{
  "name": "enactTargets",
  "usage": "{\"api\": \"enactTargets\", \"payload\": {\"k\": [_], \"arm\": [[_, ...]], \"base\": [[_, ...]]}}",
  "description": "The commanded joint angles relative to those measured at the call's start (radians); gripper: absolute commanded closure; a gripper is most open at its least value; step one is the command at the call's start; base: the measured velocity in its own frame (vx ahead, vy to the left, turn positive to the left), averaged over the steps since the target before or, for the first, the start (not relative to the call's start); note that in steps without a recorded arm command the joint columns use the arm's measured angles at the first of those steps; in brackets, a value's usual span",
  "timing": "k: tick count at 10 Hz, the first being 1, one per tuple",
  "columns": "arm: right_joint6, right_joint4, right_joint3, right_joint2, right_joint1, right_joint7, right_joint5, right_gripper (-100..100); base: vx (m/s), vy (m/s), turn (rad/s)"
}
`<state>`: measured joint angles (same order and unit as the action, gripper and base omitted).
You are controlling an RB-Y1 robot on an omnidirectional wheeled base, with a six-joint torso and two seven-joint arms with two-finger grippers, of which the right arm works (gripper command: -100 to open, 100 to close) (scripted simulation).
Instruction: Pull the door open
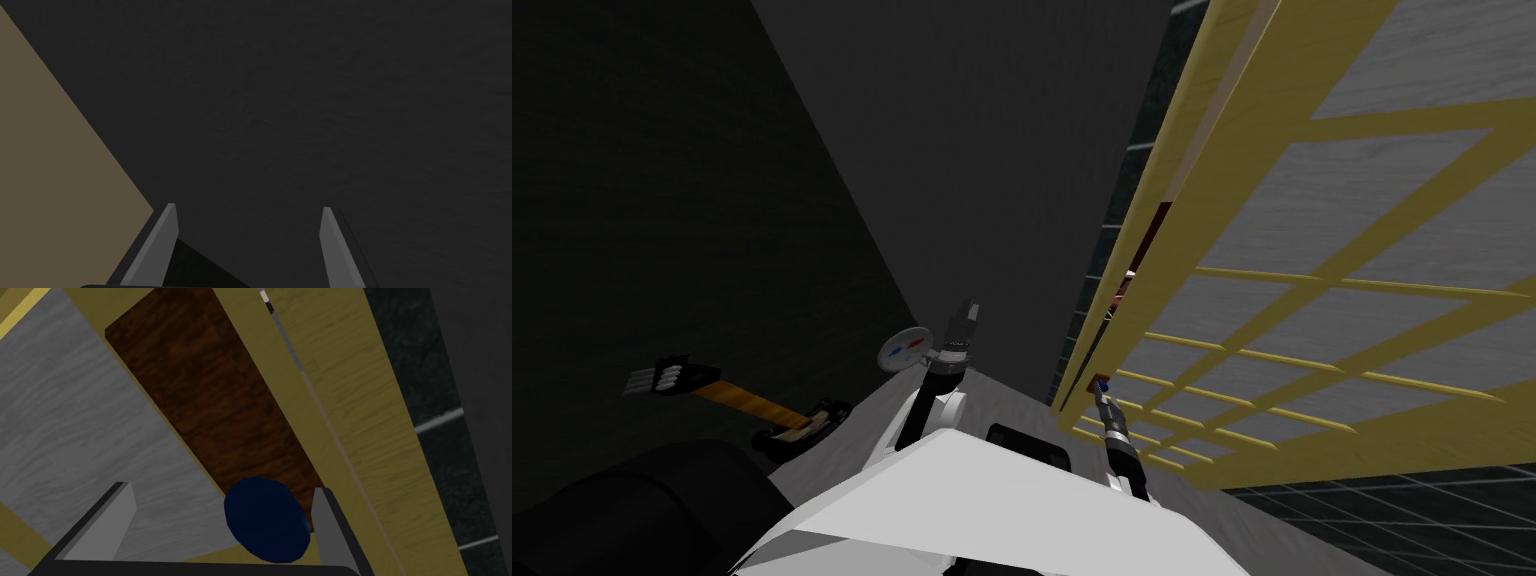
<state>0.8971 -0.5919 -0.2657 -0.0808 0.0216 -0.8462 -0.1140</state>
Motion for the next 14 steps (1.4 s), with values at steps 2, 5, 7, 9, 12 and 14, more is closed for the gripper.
{"api": "enactTargets", "payload": {"k": [2, 5, 7, 9, 12, 14], "arm": [[0.007, -0.002, -0.012, -0.031, -0.012, 0.068, 0.032, 100], [0.008, -0.011, -0.005, -0.036, -0.022, 0.11, 0.046, 100], [0.008, -0.011, -0.005, -0.036, -0.022, 0.11, 0.046, 100], [0.01, -0.027, 0.007, -0.047, -0.043, 0.177, 0.074, 100], [0.011, -0.037, 0.014, -0.052, -0.054, 0.233, 0.089, 100], [0.012, -0.046, 0.022, -0.057, -0.065, 0.275, 0.104, 100]], "base": [[-0.01, -0.001, 0.059], [-0.019, 0.002, 0.045], [-0.001, -0.003, -0.009], [-0.009, 0.006, 0.084], [-0.011, -0.006, 0.06], [-0.018, -0.008, 0.049]]}}
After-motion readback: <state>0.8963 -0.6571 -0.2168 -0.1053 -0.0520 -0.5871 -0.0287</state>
